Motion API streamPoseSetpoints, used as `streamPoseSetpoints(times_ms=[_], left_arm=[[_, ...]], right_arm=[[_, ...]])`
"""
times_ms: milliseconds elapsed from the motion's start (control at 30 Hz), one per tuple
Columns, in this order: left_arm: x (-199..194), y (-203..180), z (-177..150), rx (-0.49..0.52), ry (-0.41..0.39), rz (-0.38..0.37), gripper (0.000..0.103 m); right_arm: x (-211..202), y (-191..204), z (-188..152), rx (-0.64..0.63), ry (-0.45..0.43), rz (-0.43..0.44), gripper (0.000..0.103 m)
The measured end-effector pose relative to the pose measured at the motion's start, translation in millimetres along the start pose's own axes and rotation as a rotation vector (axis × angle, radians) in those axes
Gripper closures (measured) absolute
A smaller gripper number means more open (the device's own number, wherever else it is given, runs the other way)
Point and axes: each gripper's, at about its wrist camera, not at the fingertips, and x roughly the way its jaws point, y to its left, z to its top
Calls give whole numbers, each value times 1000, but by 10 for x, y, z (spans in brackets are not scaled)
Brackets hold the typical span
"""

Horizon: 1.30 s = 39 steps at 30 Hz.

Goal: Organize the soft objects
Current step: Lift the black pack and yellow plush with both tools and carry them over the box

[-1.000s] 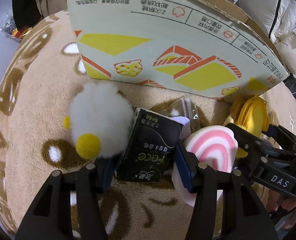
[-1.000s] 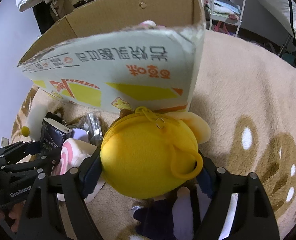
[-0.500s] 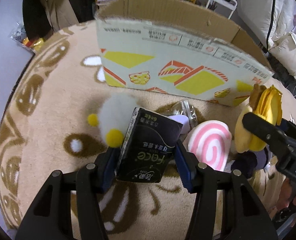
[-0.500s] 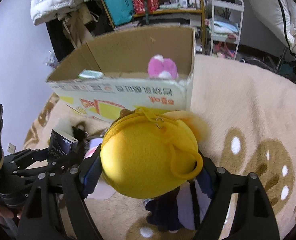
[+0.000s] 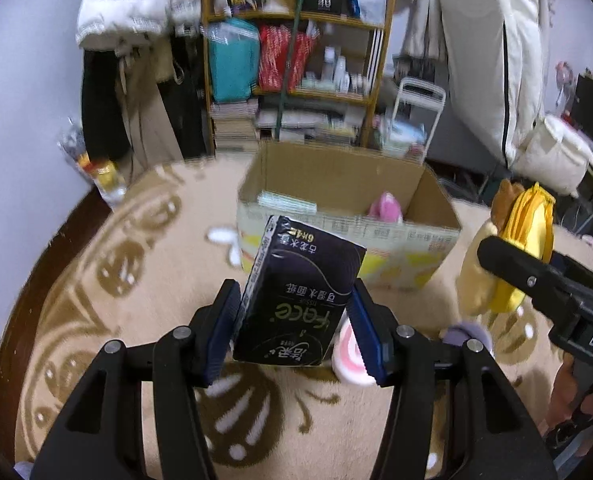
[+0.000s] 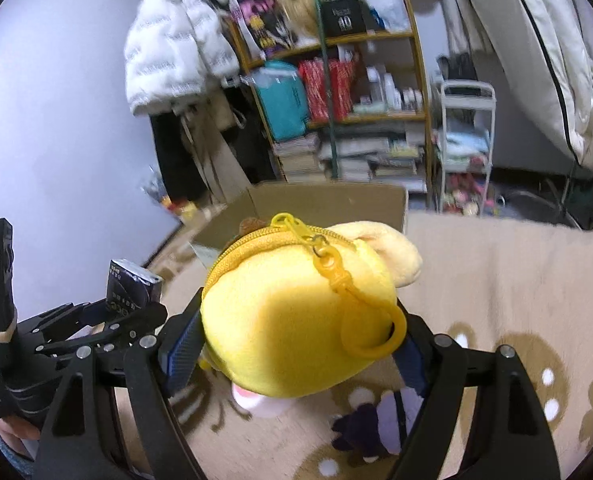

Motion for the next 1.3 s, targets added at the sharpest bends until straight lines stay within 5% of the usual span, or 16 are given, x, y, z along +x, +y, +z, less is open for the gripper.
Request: streamPoseSetpoints(times_ms=[233, 567, 800, 1300], left_arm=[[-141, 7, 359, 26, -121, 25, 50], [105, -26, 931, 90, -186, 47, 50], [537, 29, 1126, 60, -142, 19, 50], [1353, -6, 992, 71, -26, 12, 49]], right_arm=[[-10, 118, 168, -44, -46, 1, 18], [253, 184, 609, -140, -96, -15, 18], [541, 51, 808, -147, -101, -21, 18], [1217, -306, 544, -74, 19, -11, 17]])
